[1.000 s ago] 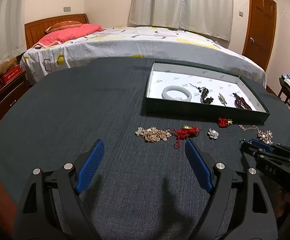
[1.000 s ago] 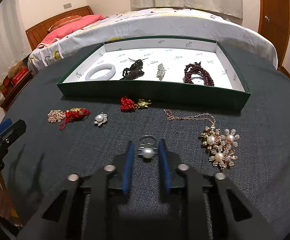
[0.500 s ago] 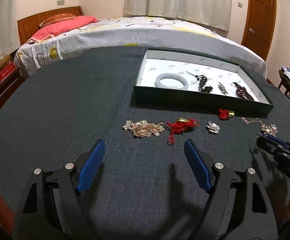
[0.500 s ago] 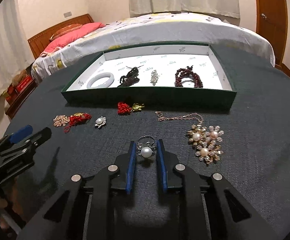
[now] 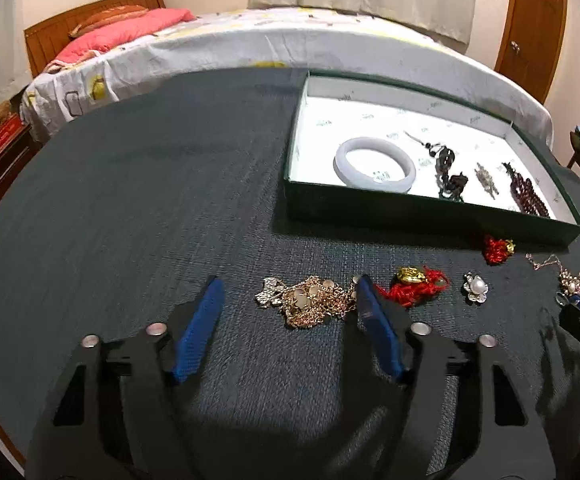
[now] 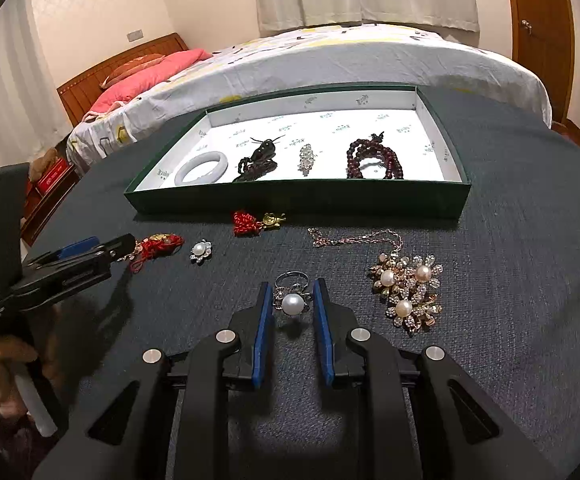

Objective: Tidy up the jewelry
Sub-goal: 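Close the left tool on the gold chain while the right tool grips the pearl ring, then carry gold chain and pearl ring into the green box and open both tools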

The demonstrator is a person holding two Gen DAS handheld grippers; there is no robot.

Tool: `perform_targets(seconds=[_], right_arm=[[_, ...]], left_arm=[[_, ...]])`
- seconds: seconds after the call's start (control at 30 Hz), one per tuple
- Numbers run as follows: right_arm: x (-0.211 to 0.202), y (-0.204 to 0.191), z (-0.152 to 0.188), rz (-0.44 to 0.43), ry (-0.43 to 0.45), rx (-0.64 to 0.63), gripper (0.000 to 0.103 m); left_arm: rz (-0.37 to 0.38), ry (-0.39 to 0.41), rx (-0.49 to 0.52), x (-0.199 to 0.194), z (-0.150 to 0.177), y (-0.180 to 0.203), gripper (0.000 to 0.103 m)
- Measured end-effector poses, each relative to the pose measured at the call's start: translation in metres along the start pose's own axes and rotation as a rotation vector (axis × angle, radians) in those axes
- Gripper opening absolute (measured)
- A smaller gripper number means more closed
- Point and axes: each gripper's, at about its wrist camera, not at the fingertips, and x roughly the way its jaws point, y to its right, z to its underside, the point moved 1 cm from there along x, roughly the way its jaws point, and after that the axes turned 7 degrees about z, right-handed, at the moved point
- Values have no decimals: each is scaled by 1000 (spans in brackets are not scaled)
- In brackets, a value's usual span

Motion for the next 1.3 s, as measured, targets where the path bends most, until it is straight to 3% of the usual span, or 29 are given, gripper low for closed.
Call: perform_targets(seconds=[0.13,0.3,0.47,0.9,1.3], right_arm=[[2,3,0,-2,-3,8,22],[4,4,0,-2,-6,14,22],[6,6,2,-2,-7,19,22],[4,7,1,0,3,20,22],[-9,2,-3,-2,39,9,22]], left_arm=[[20,1,-8,1,1,-1,63],[39,5,21,0,1,0,38],[72,8,32,-1,3,2,21],[99,46,40,-16,8,5,13],[97,150,52,-59,-5,9,12]])
